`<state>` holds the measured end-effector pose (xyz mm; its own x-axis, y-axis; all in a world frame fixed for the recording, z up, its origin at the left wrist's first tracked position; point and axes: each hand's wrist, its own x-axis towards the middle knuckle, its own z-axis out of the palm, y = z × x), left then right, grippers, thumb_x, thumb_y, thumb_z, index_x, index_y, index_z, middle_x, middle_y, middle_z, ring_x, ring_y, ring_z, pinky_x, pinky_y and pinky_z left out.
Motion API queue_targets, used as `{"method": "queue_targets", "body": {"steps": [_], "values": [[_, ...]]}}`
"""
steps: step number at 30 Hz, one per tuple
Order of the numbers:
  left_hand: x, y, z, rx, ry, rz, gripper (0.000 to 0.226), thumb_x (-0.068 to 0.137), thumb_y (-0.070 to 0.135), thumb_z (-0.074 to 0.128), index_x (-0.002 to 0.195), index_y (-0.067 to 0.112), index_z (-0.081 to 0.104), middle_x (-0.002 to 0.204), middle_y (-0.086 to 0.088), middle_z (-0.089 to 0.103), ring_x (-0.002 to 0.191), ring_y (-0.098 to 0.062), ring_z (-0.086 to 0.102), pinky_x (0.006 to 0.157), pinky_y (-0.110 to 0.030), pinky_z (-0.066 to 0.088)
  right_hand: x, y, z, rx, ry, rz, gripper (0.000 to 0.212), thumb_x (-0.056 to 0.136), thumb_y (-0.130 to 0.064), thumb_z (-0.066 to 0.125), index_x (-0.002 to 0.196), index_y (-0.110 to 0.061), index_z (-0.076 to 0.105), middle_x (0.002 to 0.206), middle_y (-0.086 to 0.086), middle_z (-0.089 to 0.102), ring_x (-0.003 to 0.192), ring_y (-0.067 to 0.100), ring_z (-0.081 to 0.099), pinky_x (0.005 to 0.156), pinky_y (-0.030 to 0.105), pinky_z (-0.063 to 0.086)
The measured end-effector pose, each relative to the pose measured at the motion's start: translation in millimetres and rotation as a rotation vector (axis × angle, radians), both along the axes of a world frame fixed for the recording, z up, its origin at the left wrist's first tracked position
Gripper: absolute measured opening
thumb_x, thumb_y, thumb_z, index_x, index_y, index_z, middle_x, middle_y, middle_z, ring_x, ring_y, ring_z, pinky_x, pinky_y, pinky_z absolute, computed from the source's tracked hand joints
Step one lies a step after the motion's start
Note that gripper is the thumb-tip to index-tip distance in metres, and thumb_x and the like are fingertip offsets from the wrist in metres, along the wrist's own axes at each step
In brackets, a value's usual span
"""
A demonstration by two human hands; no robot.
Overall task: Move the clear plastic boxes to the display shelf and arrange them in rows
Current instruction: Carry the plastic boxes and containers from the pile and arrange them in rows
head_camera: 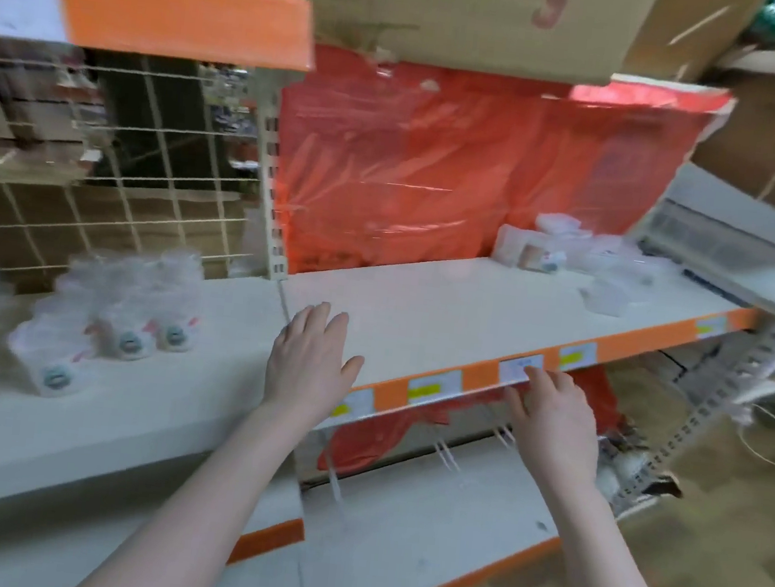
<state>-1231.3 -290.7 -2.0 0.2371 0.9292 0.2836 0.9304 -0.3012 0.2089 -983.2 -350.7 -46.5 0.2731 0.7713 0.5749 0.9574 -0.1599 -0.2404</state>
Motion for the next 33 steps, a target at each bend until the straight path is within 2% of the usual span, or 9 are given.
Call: {"method": "queue_targets", "body": {"steps": [4,10,20,27,31,33], "values": [[89,2,1,-0.022,-0.034,-0.043,0.058,0.094,0.042,0.047,0.144,0.017,0.032,0.153,-0.006,0.024,0.141,-0.022,0.019,0.110,-0.034,0.022,78,-11,5,-0.043,0.026,-0.051,0.026,0.082,-0.016,0.067,0.102,0.000,0.066,0.092,0.019,0.063,0.080,0.038,0.057,0.066,0.040,0.045],[189,9,2,-0.026,-0.045,-0.096,0.058,0.093,0.041,0.049,0.144,0.016,0.034,0.152,-0.008,0.026,0.141,-0.023,0.020,0.111,-0.034,0.022,166,-20,14,-0.090,0.063,-0.109,0.037,0.090,-0.025,0.057,0.120,-0.003,0.058,0.111,0.017,0.059,0.100,0.035,0.052,0.083,0.042,0.042],[294,62,-3,-0.045,-0.040,-0.184,0.057,0.094,0.041,0.048,0.143,0.016,0.034,0.153,-0.007,0.025,0.141,-0.022,0.018,0.111,-0.035,0.021,257,24,6,-0.102,0.131,-0.136,0.031,0.092,-0.027,0.054,0.115,-0.007,0.061,0.106,0.012,0.059,0.097,0.030,0.053,0.077,0.039,0.045],[378,141,-16,-0.079,-0.087,-0.215,0.057,0.095,0.043,0.045,0.143,0.016,0.034,0.152,-0.006,0.027,0.140,-0.021,0.020,0.110,-0.034,0.022,330,93,3,-0.198,0.112,-0.171,0.041,0.095,-0.032,0.049,0.127,-0.007,0.053,0.118,0.011,0.056,0.107,0.027,0.051,0.085,0.035,0.041],[424,178,-17,-0.086,-0.081,-0.243,0.056,0.095,0.046,0.044,0.141,0.015,0.038,0.146,-0.005,0.035,0.135,-0.022,0.027,0.106,-0.035,0.028,369,126,11,-0.214,0.137,-0.199,0.039,0.094,-0.026,0.050,0.127,-0.006,0.053,0.120,0.014,0.055,0.109,0.032,0.050,0.086,0.039,0.039],[440,189,-19,-0.115,-0.079,-0.239,0.057,0.095,0.047,0.043,0.142,0.015,0.037,0.148,-0.006,0.033,0.137,-0.023,0.026,0.107,-0.036,0.027,384,140,13,-0.226,0.155,-0.200,0.038,0.094,-0.026,0.051,0.126,-0.005,0.055,0.120,0.015,0.056,0.109,0.032,0.050,0.086,0.040,0.039]]}}
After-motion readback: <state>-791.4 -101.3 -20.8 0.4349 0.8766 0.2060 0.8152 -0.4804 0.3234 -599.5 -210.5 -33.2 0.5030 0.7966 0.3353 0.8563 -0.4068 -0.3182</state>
